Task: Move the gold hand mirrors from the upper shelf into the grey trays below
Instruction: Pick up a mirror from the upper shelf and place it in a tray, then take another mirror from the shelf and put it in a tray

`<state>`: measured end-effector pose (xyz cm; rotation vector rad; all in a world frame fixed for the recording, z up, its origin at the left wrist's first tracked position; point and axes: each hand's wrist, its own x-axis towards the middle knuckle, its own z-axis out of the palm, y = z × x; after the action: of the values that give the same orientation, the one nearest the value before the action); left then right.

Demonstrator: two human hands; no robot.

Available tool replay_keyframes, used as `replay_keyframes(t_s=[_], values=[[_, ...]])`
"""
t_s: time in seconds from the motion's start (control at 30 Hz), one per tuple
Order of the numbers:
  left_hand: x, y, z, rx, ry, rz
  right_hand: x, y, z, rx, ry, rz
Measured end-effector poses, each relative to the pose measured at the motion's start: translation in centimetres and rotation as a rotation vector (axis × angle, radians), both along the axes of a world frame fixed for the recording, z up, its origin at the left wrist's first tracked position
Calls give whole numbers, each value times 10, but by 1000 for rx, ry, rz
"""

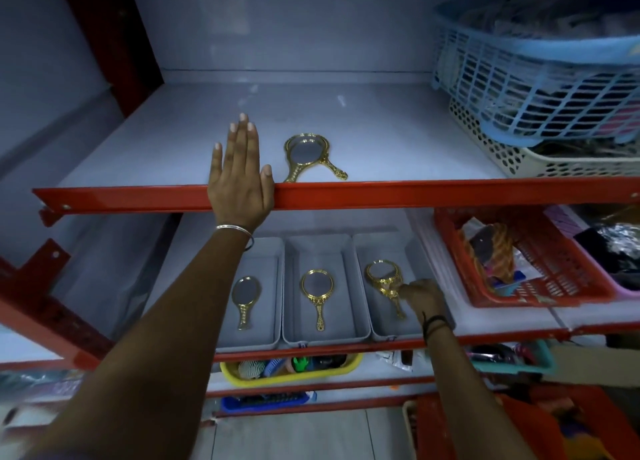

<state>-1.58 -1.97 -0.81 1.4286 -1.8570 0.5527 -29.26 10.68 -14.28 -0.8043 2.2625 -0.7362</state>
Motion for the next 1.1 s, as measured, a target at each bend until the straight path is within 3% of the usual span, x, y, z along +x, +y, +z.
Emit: replay_keyframes(t_s=[0.13, 0.2, 0.33, 0.47, 0.53, 0.7, 0.8, 0.97, 1.1], values=[[-1, 6, 1, 48, -6, -11, 12, 7, 53, 89, 256, 77], [0, 9, 4, 71, -2, -16, 17, 10, 86, 72, 251, 155], [9, 11, 10, 87, -35, -38, 39, 4, 162, -317, 62, 321], [29, 4, 19, 117, -20, -18, 78, -33, 213, -696, 116, 384], [36, 1, 23, 141, -26, -7, 102, -61, 219, -663, 241, 397], [37, -2, 22, 157, -30, 4, 159, -108, 216, -242, 497, 538], [38, -4, 21, 156, -29, 2, 172, -123, 212, -154, 563, 467], [38, -4, 24, 157, -67, -17, 163, -129, 209, -183, 336, 375], [43, -2, 24, 145, -83, -50, 149, -124, 212, -383, -98, 359]])
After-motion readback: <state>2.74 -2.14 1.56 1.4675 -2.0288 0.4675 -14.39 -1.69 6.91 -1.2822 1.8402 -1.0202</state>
